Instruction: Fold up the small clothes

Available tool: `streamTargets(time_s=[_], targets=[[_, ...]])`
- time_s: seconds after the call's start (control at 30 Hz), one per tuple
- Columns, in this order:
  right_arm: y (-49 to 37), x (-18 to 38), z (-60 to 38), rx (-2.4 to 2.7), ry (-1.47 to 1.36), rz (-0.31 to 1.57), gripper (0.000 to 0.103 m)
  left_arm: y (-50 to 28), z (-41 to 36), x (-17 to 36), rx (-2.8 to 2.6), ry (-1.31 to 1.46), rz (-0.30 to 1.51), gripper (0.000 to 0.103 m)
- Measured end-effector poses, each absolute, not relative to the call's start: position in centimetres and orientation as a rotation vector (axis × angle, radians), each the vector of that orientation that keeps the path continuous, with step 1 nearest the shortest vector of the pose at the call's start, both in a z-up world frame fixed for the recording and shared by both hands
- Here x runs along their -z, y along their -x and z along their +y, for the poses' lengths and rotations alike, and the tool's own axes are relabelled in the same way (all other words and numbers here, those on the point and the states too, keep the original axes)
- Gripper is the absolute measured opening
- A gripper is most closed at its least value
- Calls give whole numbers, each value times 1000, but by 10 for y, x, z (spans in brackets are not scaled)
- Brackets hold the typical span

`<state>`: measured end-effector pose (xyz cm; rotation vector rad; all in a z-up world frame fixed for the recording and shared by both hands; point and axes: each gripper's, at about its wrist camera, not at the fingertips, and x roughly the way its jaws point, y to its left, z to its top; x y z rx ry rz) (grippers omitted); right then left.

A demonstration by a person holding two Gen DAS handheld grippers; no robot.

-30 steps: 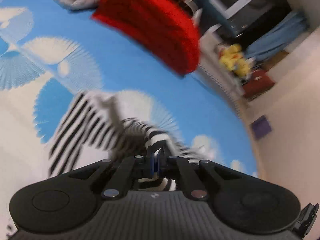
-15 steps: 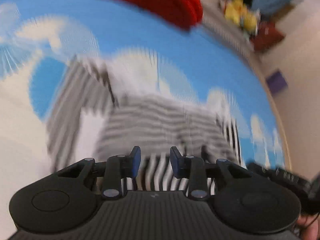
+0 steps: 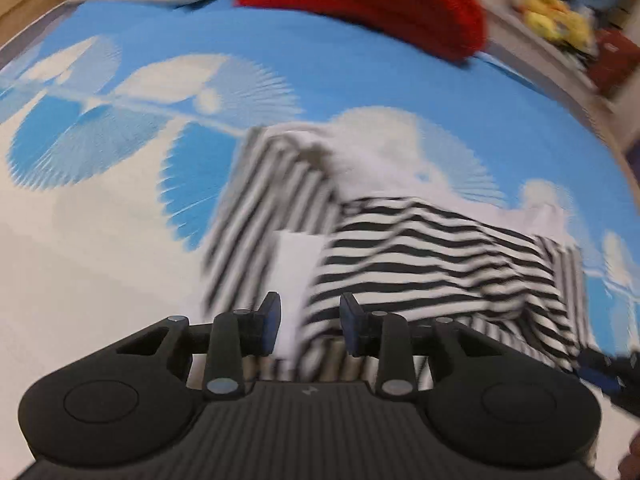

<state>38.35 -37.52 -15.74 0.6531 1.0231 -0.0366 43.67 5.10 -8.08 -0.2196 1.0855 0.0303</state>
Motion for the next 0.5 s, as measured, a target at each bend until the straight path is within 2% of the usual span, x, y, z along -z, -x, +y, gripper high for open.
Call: streamTargets(time_s=[0.07,0.13,0.23,0.5], targets=[[-387,160,-373,52,-600,1047,43,-440,44,95,-16,171,1165,36],[-391,174,-376,118,-558,1144,44,-440,49,115,-95,95,1258,36],[-386,173,-387,174,-601,1172,45,-437,54,106,-85,116,1238,35],[-335,73,-419,91,-538,805,44,-377,73,29,52,241,995,36]])
